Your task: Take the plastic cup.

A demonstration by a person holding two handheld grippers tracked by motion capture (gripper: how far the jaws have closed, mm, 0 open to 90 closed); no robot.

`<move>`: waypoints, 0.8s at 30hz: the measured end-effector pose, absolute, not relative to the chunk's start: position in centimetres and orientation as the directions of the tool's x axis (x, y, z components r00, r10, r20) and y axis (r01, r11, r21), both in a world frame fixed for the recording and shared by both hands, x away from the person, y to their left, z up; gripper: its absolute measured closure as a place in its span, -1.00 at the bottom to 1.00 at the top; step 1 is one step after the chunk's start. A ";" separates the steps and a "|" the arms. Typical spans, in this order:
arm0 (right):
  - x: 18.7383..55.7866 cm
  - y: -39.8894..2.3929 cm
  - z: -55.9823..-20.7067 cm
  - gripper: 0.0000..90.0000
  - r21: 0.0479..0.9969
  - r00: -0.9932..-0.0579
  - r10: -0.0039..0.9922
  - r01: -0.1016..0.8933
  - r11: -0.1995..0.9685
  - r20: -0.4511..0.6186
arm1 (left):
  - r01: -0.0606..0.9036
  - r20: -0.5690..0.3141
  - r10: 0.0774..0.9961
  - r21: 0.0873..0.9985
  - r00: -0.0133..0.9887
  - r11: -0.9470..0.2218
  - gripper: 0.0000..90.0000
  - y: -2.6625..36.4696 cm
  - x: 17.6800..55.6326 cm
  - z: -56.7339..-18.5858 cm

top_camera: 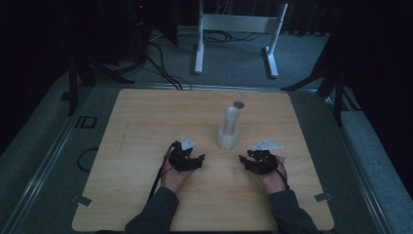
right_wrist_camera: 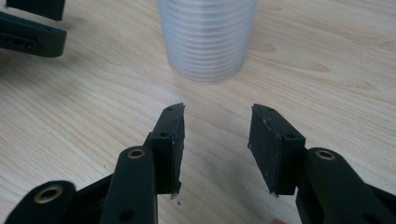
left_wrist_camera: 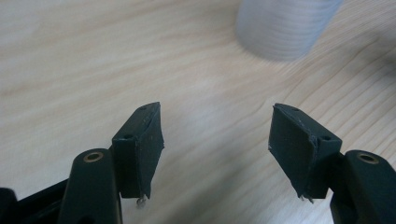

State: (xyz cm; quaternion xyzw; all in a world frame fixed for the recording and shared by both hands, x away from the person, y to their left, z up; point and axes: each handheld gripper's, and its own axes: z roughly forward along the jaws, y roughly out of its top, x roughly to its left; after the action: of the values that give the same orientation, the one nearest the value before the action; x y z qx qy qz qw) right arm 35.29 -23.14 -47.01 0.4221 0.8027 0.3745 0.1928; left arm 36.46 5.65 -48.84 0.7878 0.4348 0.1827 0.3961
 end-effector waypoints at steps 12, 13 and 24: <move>36.9 -23.3 -44.3 0.14 0.787 -0.581 0.814 0.508 0.351 0.012 | 0.444 -0.043 0.767 0.836 0.640 -0.323 -0.21 3.7 38.6 -46.0; 36.9 -23.3 -44.3 0.14 0.787 -0.581 0.814 0.508 0.351 0.012 | 0.444 -0.043 0.767 0.836 0.640 -0.323 -0.22 3.7 38.6 -46.0; 37.8 -22.5 -41.2 -0.06 0.823 -0.606 0.795 0.450 0.347 -0.003 | 0.396 -0.024 0.727 0.851 0.686 -0.345 -0.46 1.3 39.9 -45.1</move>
State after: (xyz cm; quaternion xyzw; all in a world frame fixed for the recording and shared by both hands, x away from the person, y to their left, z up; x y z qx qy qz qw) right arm 37.78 -22.48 -41.21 0.3921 0.7940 0.4157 0.2074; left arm 39.89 1.29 -45.13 0.7994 0.3514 0.1833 0.4516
